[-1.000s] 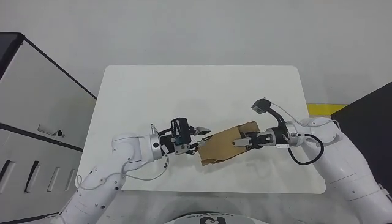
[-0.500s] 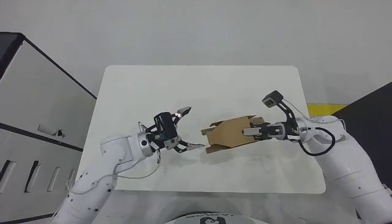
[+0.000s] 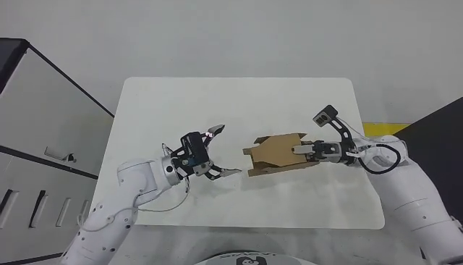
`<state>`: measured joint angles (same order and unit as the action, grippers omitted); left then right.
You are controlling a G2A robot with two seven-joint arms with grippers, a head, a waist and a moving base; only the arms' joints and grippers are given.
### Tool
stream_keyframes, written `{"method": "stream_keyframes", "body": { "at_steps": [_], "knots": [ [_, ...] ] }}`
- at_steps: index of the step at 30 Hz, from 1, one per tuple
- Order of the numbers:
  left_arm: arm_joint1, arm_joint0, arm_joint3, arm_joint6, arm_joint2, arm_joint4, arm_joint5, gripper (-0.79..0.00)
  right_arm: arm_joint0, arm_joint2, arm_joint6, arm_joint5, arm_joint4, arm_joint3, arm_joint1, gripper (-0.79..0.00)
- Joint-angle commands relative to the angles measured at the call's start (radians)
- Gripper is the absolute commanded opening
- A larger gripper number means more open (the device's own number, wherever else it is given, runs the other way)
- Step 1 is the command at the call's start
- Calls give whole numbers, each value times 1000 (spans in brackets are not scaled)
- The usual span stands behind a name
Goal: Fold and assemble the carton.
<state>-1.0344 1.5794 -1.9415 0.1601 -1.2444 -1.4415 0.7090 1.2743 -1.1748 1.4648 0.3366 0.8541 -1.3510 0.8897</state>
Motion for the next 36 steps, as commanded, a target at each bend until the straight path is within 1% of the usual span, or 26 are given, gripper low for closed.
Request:
{"method": "stream_keyframes", "body": {
  "at_steps": [1, 5, 7, 8, 9, 10, 11, 12, 13, 20, 22, 24, 26, 29, 36],
  "knots": [
    [0, -1, -1, -1, 0, -2, 0, 0, -2, 1, 1, 1, 1, 4, 1, -785],
    [0, -1, -1, -1, 0, -2, 0, 0, -2, 1, 1, 1, 1, 4, 1, -785],
    [-2, 4, 7, -21, 2, 15, -26, 0, 1, 0, -27, -5, -2, -6, 2, -785],
    [-2, 6, 10, -38, 4, 33, -31, -37, 2, -3, -41, -5, -6, -4, 3, -785],
    [-3, 4, 8, -51, 4, 49, -34, -400, 2, -6, -49, -4, -10, -1, 3, -785],
    [-4, 5, 9, -58, 6, 69, -34, -520, 3, -9, -51, -3, -9, 0, 3, -785],
    [-4, 6, 12, -66, 7, 92, -28, -714, 3, -13, -52, 1, -6, 2, 4, -785],
    [-3, 4, 14, -85, 5, 103, -25, -785, 3, -16, -50, 6, -9, 4, 4, -785],
    [-3, -4, 5, -103, 2, 92, -26, -785, 2, -17, -48, 11, -12, 4, 4, -785],
    [-3, -5, 2, -108, 4, 88, -27, -785, 3, -18, -56, 10, -14, 2, 5, -785],
    [-5, -5, -3, -114, 20, 116, -23, -785, 12, -19, -88, 7, -26, -19, 6, -785],
    [-6, -13, -4, -126, 34, 138, -4, -785, 15, -23, -99, 7, -35, -28, 6, -785],
    [-7, -21, -15, -152, 48, 142, -3, -785, 16, -27, -105, 6, -38, -31, 7, -785],
    [-10, -31, -23, -176, 65, 144, -20, -785, 16, -29, -107, 7, -40, -33, 10, -785],
    [-19, -75, 2, -210, 115, 164, -37, -785, 12, -26, -97, 8, -31, -26, 17, -785]
  ]
}}
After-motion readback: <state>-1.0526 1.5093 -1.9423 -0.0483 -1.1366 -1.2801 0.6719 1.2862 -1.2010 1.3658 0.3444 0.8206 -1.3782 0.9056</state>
